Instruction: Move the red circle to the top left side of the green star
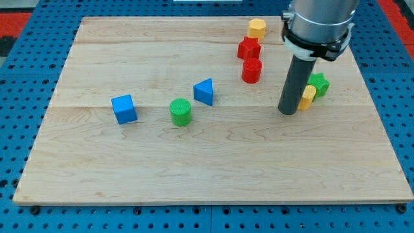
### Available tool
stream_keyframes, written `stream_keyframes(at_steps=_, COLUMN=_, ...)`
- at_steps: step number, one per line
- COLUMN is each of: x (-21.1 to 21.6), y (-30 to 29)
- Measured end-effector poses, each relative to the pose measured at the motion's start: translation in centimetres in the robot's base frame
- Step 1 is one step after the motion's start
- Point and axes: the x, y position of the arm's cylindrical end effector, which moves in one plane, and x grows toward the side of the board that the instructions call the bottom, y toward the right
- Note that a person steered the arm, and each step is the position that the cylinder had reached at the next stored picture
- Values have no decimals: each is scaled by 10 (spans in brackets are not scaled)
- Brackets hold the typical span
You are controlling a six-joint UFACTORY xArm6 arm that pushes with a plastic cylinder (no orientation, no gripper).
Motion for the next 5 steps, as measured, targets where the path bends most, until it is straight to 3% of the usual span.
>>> stream_keyframes(at_steps=1, x=-29, y=-60)
stream_keyframes(at_steps=2, x=-86, y=-60)
stream_keyframes(at_steps=5, x=-164, y=-87)
